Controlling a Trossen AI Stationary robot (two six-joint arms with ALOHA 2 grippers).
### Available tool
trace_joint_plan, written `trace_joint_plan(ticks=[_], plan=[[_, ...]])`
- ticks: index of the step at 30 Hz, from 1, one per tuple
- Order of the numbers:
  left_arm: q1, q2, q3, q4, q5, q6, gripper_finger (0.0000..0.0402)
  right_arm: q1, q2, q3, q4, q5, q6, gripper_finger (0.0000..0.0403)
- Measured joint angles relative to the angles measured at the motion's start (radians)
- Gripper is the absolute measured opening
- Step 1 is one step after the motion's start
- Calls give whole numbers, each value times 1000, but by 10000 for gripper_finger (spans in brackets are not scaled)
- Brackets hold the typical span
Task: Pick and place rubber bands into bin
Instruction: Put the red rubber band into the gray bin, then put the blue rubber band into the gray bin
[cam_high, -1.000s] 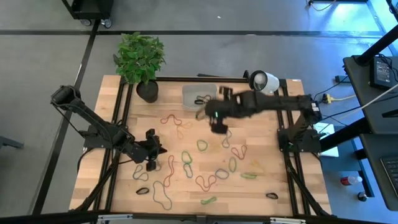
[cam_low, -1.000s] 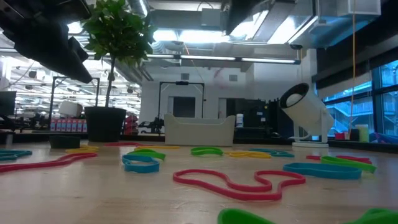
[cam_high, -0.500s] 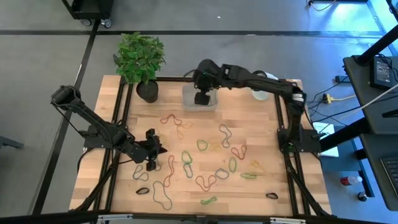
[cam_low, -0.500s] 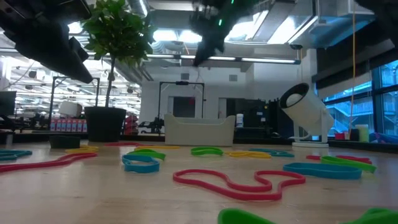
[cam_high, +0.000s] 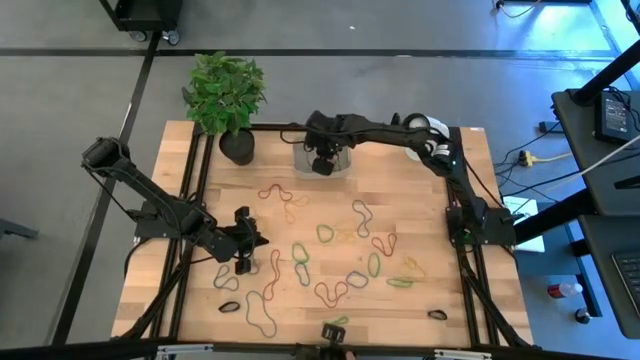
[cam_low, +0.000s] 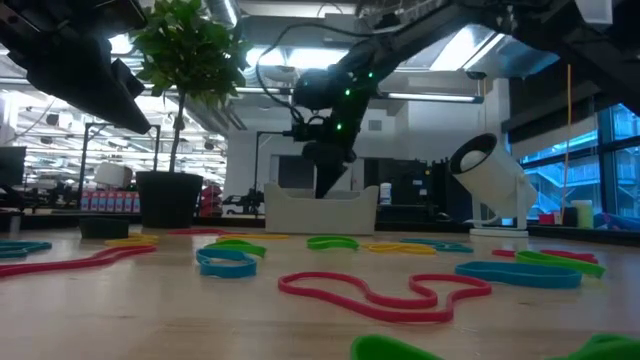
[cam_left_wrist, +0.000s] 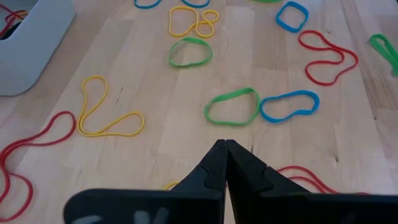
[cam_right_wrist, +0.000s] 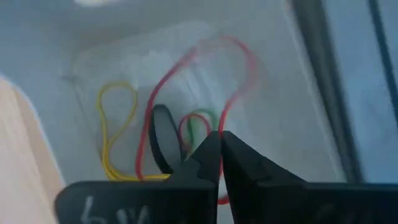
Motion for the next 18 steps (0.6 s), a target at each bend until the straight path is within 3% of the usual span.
trace_joint_plan(ticks=[11,14,18], plan=[[2,0,0,-4,0,13,4,-22,-40,2,-63,-23,22,134],[2,0,0,-7,2,25,5,-21,-65,2,-96,-28,27,139],[3,0,1,-6,9,26,2,-7,-123,-4,-96,-22,30,112]])
